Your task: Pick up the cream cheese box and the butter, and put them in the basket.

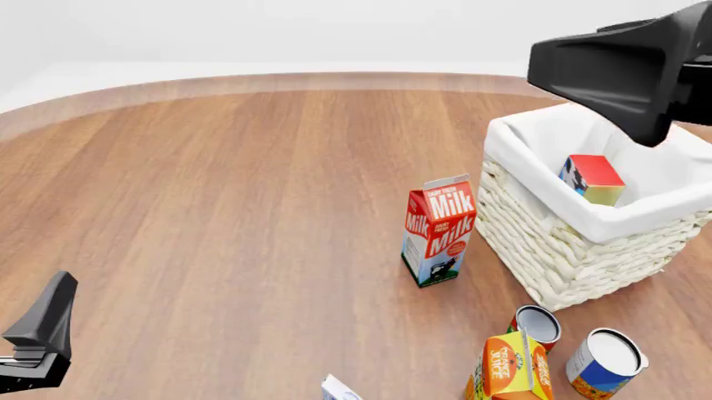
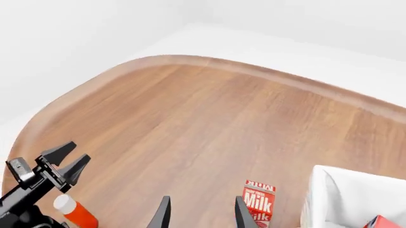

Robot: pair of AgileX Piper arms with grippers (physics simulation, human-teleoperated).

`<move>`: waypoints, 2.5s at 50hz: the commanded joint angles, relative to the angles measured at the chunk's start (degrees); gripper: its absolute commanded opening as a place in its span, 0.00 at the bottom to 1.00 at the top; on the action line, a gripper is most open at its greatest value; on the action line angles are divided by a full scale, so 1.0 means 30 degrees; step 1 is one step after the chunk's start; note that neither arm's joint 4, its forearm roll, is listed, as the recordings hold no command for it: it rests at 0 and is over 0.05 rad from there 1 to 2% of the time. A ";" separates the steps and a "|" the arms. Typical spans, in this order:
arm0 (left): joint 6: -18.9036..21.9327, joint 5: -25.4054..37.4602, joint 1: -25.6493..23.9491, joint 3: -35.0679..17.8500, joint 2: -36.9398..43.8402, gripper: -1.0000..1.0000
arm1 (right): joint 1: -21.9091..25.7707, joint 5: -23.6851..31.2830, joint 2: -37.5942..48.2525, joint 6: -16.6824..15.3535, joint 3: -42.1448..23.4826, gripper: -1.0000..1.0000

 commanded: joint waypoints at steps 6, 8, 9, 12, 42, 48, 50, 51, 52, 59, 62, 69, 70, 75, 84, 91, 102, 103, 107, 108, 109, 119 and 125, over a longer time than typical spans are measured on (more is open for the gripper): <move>0.0000 0.0000 0.0000 0.0000 0.0000 1.00 | 0.2859 -0.0703 0.1271 -0.0836 0.0339 1.00; 0.0000 0.0000 0.0000 0.0000 0.0000 1.00 | 0.3259 -0.0929 0.1587 -0.0889 0.0482 1.00; 0.0000 0.0000 0.0000 0.0000 0.0000 1.00 | 0.3337 -0.1004 0.1662 -0.0922 0.0546 1.00; 0.0000 0.0000 0.0000 0.0000 0.0000 1.00 | 0.3857 -0.1196 0.2144 -0.1064 0.0477 1.00; 0.0000 0.0000 0.0000 0.0000 0.0000 1.00 | 0.7299 -0.3750 0.5655 -0.0813 0.1821 1.00; 0.0000 0.0000 0.0000 0.0000 0.0000 1.00 | 0.7565 -0.4000 0.5988 -0.0630 0.2140 1.00; 0.0000 0.0000 0.0000 0.0000 0.0000 1.00 | 0.7570 -0.4049 0.6037 -0.0547 0.2258 1.00; 0.0000 0.0000 0.0000 0.0000 0.0000 1.00 | 0.7608 -0.4077 0.6094 -0.0515 0.2307 1.00; 0.0000 0.0000 0.0000 0.0000 0.0000 1.00 | 0.7621 -0.4094 0.6120 -0.0510 0.2348 1.00; 0.0000 0.0000 0.0000 0.0000 0.0000 1.00 | 0.7598 -0.4224 0.6219 -0.0367 0.2727 1.00; 0.0000 0.0000 0.0000 0.0000 0.0000 1.00 | 0.7627 -0.4279 0.6289 -0.0320 0.2831 1.00; 0.0000 0.0000 0.0000 0.0000 0.0000 1.00 | 0.7583 -0.4293 0.6413 -0.0273 0.3086 1.00; 0.0000 0.0000 0.0000 0.0000 0.0000 1.00 | 0.7615 -0.4300 0.6467 -0.0276 0.3093 1.00; 0.0000 0.0000 0.0000 0.0000 0.0000 1.00 | 0.7817 -0.4109 0.6921 -0.0452 0.2971 1.00; 0.0000 0.0000 0.0000 0.0000 0.0000 1.00 | 0.7773 -0.3436 0.7585 -0.1163 0.3040 1.00; 0.0000 0.0000 0.0000 0.0000 0.0000 1.00 | 0.7892 -0.3130 0.8132 -0.1629 0.2922 1.00; 0.0000 0.0000 0.0000 0.0000 0.0000 1.00 | 0.8005 -0.2277 0.8750 -0.2262 0.2362 1.00; 0.0000 0.0000 0.0000 0.0000 0.0000 1.00 | 0.7901 -0.2145 0.8712 -0.2340 0.2386 1.00; 0.0000 0.0000 0.0000 0.0000 0.0000 1.00 | 0.7767 -0.1765 0.8707 -0.2659 0.2198 1.00; 0.0000 0.0000 0.0000 0.0000 0.0000 1.00 | 0.7803 -0.1693 0.8784 -0.2623 0.2087 1.00; 0.0000 0.0000 0.0000 0.0000 0.0000 1.00 | 0.7821 -0.1628 0.8863 -0.2621 0.1996 1.00; 0.0000 0.0000 0.0000 0.0000 0.0000 1.00 | 0.8205 -0.1154 1.0035 -0.3114 0.0635 1.00; 0.0000 0.0000 0.0000 0.0000 0.0000 1.00 | 0.8434 -0.1667 1.0714 -0.3007 0.0799 1.00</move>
